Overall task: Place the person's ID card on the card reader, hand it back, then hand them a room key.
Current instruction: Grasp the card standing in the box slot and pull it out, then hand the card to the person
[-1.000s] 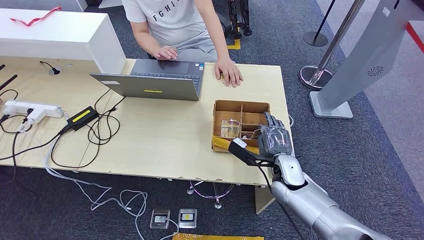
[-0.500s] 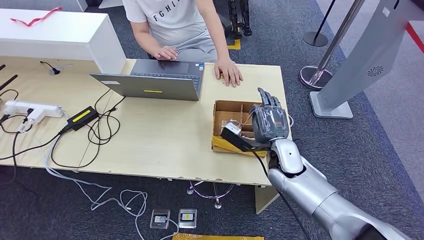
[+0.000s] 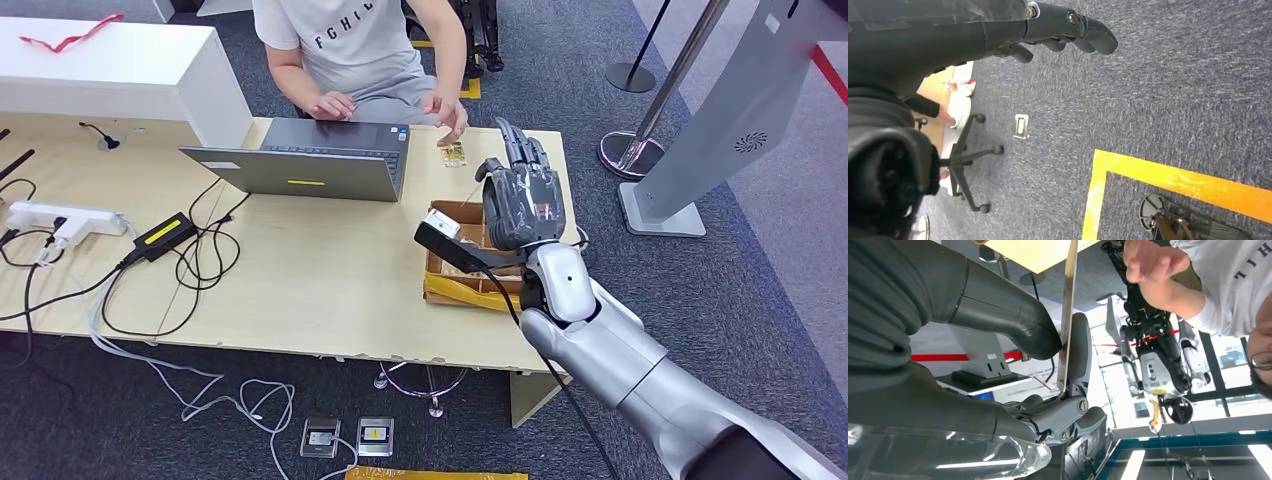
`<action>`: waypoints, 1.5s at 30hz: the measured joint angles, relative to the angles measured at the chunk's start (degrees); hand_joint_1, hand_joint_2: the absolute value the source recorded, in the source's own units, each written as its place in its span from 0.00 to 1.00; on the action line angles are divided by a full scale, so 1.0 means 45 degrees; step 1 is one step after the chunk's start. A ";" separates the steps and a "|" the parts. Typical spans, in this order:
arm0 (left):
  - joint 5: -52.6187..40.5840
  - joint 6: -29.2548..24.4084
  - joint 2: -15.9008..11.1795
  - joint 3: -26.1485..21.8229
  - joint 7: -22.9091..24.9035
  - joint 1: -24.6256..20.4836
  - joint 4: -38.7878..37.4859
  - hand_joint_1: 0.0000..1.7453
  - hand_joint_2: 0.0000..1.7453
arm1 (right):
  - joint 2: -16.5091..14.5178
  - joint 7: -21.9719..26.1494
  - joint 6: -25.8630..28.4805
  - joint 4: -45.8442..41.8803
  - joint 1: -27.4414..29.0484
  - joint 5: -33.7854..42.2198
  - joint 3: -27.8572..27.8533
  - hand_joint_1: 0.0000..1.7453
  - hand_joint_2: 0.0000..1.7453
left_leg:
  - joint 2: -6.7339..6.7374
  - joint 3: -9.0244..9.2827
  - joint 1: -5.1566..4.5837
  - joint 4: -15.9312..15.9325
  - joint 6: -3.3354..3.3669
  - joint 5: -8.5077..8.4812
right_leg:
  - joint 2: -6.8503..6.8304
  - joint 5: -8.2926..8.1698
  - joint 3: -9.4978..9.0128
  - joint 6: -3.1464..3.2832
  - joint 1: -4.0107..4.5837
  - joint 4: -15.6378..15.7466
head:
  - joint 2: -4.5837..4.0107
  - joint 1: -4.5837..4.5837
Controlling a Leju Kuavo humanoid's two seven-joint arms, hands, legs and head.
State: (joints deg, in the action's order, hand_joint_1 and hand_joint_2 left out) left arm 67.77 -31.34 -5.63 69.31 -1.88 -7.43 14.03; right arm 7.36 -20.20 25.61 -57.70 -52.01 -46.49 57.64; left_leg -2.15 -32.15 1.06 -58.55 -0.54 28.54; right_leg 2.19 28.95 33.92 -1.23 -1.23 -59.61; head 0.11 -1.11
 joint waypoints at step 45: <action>0.0021 -0.0034 0.0159 0.0106 -0.0068 0.0042 0.0000 0.00 0.00 | 0.0366 -0.0884 -0.1104 0.1062 -0.0619 -0.1480 0.0191 0.00 0.00 | -0.0001 0.0000 0.0000 0.0000 0.0000 0.0000 | -0.0001 0.0000 0.0003 0.0000 0.0001 0.0000 | -0.0001 0.0000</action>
State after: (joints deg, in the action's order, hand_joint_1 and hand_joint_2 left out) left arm 67.87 -31.49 -4.91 69.79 -2.19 -7.24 14.03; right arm 9.01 -24.17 20.64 -52.92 -54.79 -53.16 58.50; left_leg -2.15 -32.15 1.06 -58.55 -0.54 28.54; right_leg 2.19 28.95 33.93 -1.23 -1.23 -59.61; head 0.11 -1.11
